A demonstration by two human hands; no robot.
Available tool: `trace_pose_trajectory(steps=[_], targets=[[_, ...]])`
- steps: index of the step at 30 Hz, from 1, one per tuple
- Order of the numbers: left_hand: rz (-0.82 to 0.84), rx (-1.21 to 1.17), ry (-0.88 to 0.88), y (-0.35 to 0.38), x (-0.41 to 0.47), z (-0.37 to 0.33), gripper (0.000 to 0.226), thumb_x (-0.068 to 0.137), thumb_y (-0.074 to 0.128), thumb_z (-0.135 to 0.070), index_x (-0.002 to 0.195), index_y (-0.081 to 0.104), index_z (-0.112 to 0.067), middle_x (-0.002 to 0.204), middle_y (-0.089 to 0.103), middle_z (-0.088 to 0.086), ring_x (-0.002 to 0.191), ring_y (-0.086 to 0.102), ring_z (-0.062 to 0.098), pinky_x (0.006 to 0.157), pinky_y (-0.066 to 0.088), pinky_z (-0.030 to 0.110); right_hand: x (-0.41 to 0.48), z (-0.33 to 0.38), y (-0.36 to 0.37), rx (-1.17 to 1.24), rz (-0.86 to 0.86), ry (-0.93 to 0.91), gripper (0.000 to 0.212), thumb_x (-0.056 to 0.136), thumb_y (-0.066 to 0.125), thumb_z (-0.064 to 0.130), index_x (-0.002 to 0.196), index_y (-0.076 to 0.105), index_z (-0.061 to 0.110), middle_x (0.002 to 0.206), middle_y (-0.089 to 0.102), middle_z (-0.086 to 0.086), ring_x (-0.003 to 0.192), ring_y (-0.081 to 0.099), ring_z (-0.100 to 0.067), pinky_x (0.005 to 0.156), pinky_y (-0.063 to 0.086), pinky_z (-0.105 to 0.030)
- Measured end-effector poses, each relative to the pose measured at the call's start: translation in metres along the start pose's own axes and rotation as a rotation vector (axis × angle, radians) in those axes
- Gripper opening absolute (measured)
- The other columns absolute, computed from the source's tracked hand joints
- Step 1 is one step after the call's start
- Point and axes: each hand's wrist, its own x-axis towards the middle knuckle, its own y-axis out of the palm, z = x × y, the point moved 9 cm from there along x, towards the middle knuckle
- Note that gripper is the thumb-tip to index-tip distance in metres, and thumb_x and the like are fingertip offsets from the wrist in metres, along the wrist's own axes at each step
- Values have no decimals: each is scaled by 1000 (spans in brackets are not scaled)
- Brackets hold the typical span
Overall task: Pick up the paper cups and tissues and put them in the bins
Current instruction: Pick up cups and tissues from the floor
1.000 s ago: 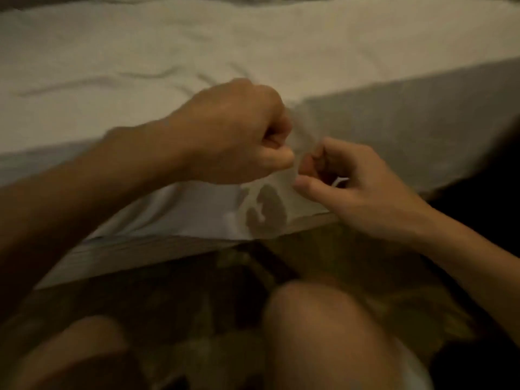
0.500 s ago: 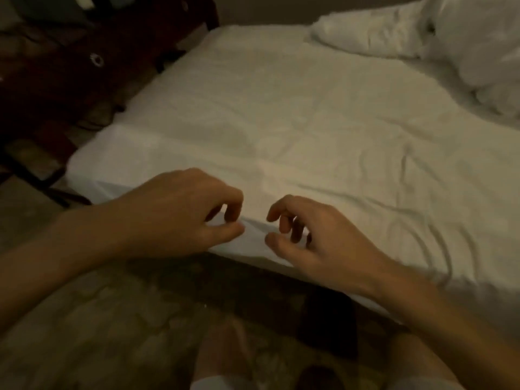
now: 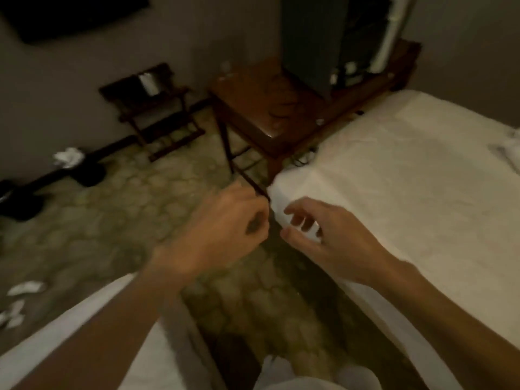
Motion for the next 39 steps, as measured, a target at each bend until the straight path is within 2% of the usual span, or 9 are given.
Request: trace_pose_trajectory(steps=[4,7,13,17,21,25,30,35,39], targets=[[-77,-68,-216,-26,-62,72,22,92,52,-42,93,65,-26,92,58,-10,87,55,10,75,49,33,44,42,52,60,141,-108,47,92,38,67,123,54,36,106,51,24,95,51,10,78,43,-8],[-195,-169,-427,-40,-108,124,28,88,49,-48,87,67,-26,84,56,-18,76,51,1,67,44,21,80,57,99,119,265,-137,47,84,28,72,115,52,45,108,56,22,98,54,6,83,45,-14],[-398,-293,-832,-47,-179,222,13,91,63,-28,78,66,-25,71,61,-13,68,57,5,60,39,10,177,109,180,177,495,-296,45,77,28,82,102,50,51,98,59,25,97,54,10,76,46,-11],[-549,-288,-1066,-50,-204,282,22,92,66,-30,72,60,-37,72,59,-24,62,54,1,60,40,8,254,138,219,173,602,-404,33,79,31,76,93,51,55,94,60,28,95,53,13,74,42,-5],[-633,-187,-1299,-55,-214,327,24,93,63,-43,73,63,-30,63,54,-30,55,50,2,54,36,12,327,147,255,157,772,-444,35,82,31,69,102,53,51,94,60,21,91,53,12,73,45,-9],[-775,-137,-1462,-70,-223,359,27,93,61,-48,76,67,-28,59,53,-21,50,47,6,50,33,14,390,181,292,162,884,-580,37,82,34,69,101,57,47,92,59,22,87,57,3,73,48,-17],[-958,-209,-1656,-73,-254,389,26,91,61,-50,75,65,-30,62,59,-8,50,48,7,53,41,22,426,241,357,166,1054,-764,11,93,51,51,96,59,44,94,58,23,81,58,-4,69,50,-23],[-1061,-282,-1810,-61,-294,447,26,87,63,-51,70,62,-32,56,57,-12,48,46,4,55,42,16,454,297,428,152,1204,-912,7,93,61,40,92,56,46,87,59,17,77,58,-5,64,43,-13],[-1119,-301,-1834,-57,-334,524,21,90,66,-41,71,64,-31,59,60,-16,54,55,2,56,44,13,505,335,489,131,1204,-954,4,91,57,44,96,56,45,86,59,13,82,57,-5,68,44,-13]])
